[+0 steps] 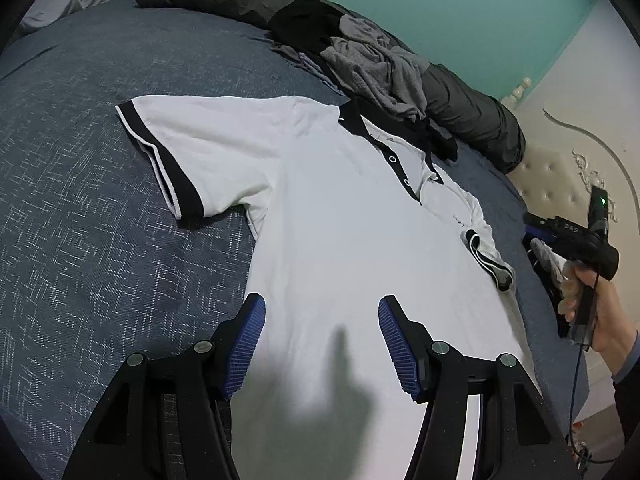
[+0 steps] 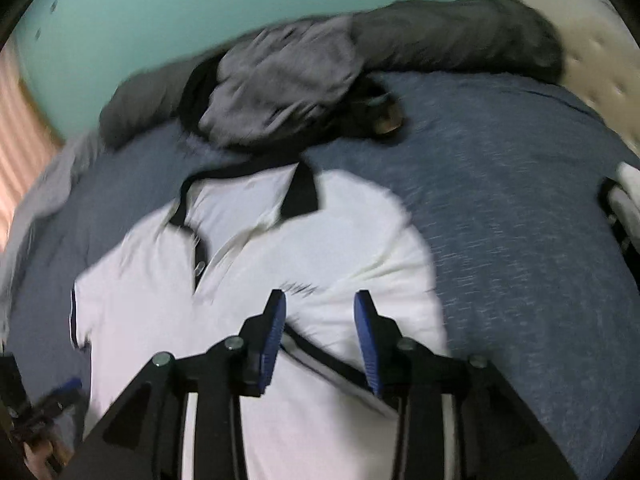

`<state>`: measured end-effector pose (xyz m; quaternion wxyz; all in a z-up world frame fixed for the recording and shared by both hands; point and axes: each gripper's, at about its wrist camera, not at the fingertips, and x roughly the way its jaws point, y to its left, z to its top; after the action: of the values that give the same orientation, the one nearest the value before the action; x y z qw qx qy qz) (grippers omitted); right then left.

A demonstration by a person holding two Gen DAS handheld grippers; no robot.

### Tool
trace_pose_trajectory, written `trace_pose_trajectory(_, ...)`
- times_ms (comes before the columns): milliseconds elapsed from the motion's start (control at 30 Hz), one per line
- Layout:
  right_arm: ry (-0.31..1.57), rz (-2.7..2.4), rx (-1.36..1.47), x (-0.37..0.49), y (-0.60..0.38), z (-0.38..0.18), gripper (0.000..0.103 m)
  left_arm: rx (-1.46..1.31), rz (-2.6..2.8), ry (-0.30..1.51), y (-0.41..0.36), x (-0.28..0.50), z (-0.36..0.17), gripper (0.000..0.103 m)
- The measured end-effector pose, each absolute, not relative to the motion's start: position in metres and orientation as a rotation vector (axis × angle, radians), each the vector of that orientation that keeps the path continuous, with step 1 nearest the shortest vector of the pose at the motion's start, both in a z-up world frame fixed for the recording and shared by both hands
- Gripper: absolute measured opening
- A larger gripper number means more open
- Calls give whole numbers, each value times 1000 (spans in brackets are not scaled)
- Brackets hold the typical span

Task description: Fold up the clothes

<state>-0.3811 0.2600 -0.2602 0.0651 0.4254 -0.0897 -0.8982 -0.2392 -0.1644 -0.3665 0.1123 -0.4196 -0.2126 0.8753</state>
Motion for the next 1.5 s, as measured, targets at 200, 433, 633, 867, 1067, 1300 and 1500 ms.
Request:
trace_pose_trajectory(200, -362, -2716, 1404, -370, 302, -286, 32, -1238, 2565, -610, -160, -241, -367, 63)
trace_pose_trajectory(433, -300, -2598, 1533, -353, 292, -336, 24, -1258, 2559, -599, -156, -244, -372, 63)
trace_pose_trajectory(633, -348, -2553, 1560, -339, 295, -350, 23, -1263, 2555, -589, -153, -244, -373, 63)
trace_pose_trajectory(867, -392, -2682, 1378, -340, 308, -312, 23, -1267, 2558, -582, -152, -245, -374, 63)
trace_pose_trajectory(1067, -335, -2618, 1523, -356, 301, -345, 12, -1272, 2565, -569, -150, -245, -373, 63)
trace_pose_trajectory(1300, -501, -2637, 1419, -335, 318, -350, 12, -1259, 2563, -513, -139, -248, -363, 63)
trace_pose_trajectory(1500, -532, -2650, 1361, -326, 345, -324, 12, -1248, 2516, -477, -102, -259, -345, 63)
